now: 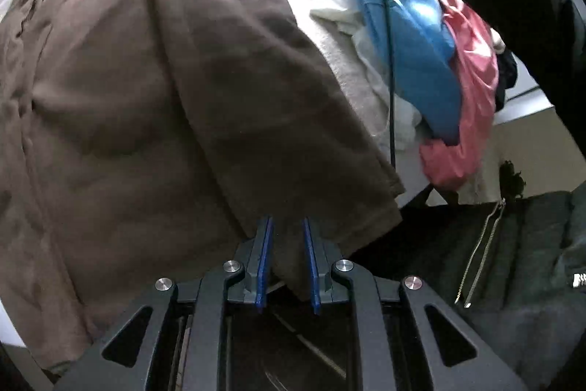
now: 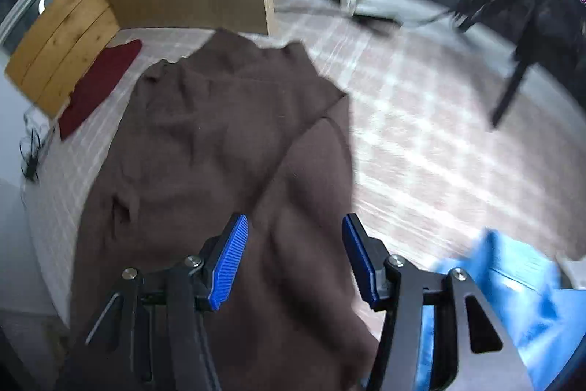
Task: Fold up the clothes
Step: 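Grasp the brown garment edge with the left tool while the right tool holds its edge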
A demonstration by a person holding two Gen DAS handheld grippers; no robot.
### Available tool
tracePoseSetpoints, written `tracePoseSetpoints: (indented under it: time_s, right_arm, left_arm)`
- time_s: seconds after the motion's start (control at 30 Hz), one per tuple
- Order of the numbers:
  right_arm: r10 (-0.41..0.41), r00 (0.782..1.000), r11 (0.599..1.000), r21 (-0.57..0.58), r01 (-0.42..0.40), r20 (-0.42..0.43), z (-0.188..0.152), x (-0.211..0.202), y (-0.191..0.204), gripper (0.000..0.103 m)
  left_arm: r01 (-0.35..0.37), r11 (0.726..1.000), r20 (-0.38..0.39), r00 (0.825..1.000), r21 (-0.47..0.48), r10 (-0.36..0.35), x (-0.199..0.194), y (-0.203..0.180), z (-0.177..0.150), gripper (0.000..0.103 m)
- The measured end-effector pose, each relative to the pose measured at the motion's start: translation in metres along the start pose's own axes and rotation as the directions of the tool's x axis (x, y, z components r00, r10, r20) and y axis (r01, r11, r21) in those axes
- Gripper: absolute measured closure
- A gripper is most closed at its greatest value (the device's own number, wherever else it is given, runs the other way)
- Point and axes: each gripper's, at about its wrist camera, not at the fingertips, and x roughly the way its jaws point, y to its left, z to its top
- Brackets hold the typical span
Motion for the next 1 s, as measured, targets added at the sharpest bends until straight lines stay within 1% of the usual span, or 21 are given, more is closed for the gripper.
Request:
tracePoseSetpoints:
  time_s: [0.03, 0.1, 0.2, 0.23, 0.27, 0.3, 0.33, 0.37, 0.4, 0.47, 0.53, 0.67, 0.73, 0.77, 0.83, 0.9, 0.93, 1.0]
  right_arm:
    - [0.012, 1.000, 1.000, 0.020, -0.011, -0.025, 0.004, 0.012, 0.001, 0.050]
    - [-0.027, 0.998, 1.000, 0.004, 0.027, -0.057, 0.006, 0.027, 0.008, 0.050]
    - [-0.089, 0.992, 0.995, -0.043, 0.086, -0.090, 0.007, 0.044, 0.018, 0.050]
    - [-0.109, 0.990, 0.993, -0.056, 0.105, -0.088, 0.006, 0.047, 0.019, 0.054]
    - [-0.123, 0.989, 0.991, -0.060, 0.119, -0.079, 0.004, 0.047, 0.019, 0.058]
    - [-0.135, 0.988, 0.990, -0.060, 0.131, -0.068, 0.001, 0.045, 0.019, 0.068]
    - [-0.147, 0.987, 0.988, -0.061, 0.144, -0.057, -0.001, 0.044, 0.019, 0.078]
    - [-0.139, 0.989, 0.989, -0.060, 0.135, -0.053, -0.003, 0.042, 0.017, 0.084]
    - [-0.125, 0.991, 0.991, -0.058, 0.122, -0.051, -0.005, 0.040, 0.014, 0.096]
    - [-0.110, 0.994, 0.993, -0.045, 0.108, -0.029, -0.006, 0.032, 0.010, 0.097]
    - [-0.096, 0.995, 0.995, -0.030, 0.096, -0.005, -0.006, 0.023, 0.006, 0.098]
    - [-0.070, 0.997, 0.998, -0.002, 0.070, 0.044, -0.006, 0.006, -0.002, 0.099]
    - [-0.058, 0.996, 0.998, 0.012, 0.057, 0.069, -0.006, -0.003, -0.006, 0.099]
    - [-0.056, 0.995, 0.998, 0.012, 0.055, 0.081, -0.004, -0.003, -0.005, 0.099]
    - [-0.056, 0.994, 0.998, 0.012, 0.055, 0.097, -0.001, 0.001, -0.002, 0.099]
    - [-0.066, 0.995, 0.998, -0.001, 0.066, 0.080, 0.001, 0.013, 0.002, 0.099]
    - [-0.072, 0.995, 0.997, -0.005, 0.072, 0.075, 0.001, 0.018, 0.003, 0.099]
    - [-0.085, 0.994, 0.996, -0.011, 0.086, 0.070, 0.002, 0.026, 0.004, 0.099]
  left_arm:
    - [-0.003, 1.000, -0.001, 1.000, -0.006, 0.003, 0.001, 0.000, -0.001, 0.088]
    - [-0.011, 1.000, 0.004, 1.000, -0.008, 0.011, 0.004, -0.001, -0.002, 0.088]
    - [0.000, 1.000, 0.023, 1.000, -0.029, 0.001, 0.004, 0.001, -0.002, 0.088]
    - [0.009, 0.999, 0.031, 0.999, -0.042, -0.008, 0.004, 0.003, -0.001, 0.088]
    - [0.018, 0.999, 0.039, 0.999, -0.051, -0.016, 0.004, 0.004, -0.001, 0.091]
    - [0.023, 0.998, 0.046, 0.999, -0.056, -0.021, 0.003, 0.005, -0.001, 0.096]
    - [0.030, 0.998, 0.051, 0.998, -0.055, -0.027, 0.003, 0.004, -0.002, 0.103]
    - [0.039, 0.998, 0.055, 0.998, -0.046, -0.036, 0.002, 0.003, -0.003, 0.103]
    - [0.049, 0.998, 0.060, 0.997, -0.035, -0.047, 0.000, 0.001, -0.003, 0.103]
    - [0.067, 0.998, 0.073, 0.995, -0.015, -0.066, -0.006, -0.003, -0.005, 0.103]
    - [0.071, 0.998, 0.088, 0.994, 0.001, -0.070, -0.015, -0.007, -0.005, 0.103]
    - [0.029, 1.000, 0.119, 0.992, 0.012, -0.030, -0.035, -0.007, -0.004, 0.103]
    - [0.006, 1.000, 0.118, 0.993, -0.013, -0.004, -0.033, 0.004, -0.004, 0.103]
    - [0.001, 0.999, 0.108, 0.994, -0.037, 0.003, -0.030, 0.011, -0.004, 0.103]
    - [0.011, 0.997, 0.081, 0.997, -0.080, -0.005, -0.022, 0.022, -0.003, 0.103]
    - [0.017, 0.995, 0.062, 0.998, -0.095, -0.011, -0.015, 0.024, -0.003, 0.102]
    - [0.020, 0.995, 0.052, 0.999, -0.102, -0.015, -0.011, 0.026, -0.003, 0.098]
    - [0.038, 0.994, 0.051, 0.998, -0.104, -0.033, -0.006, 0.025, -0.003, 0.097]
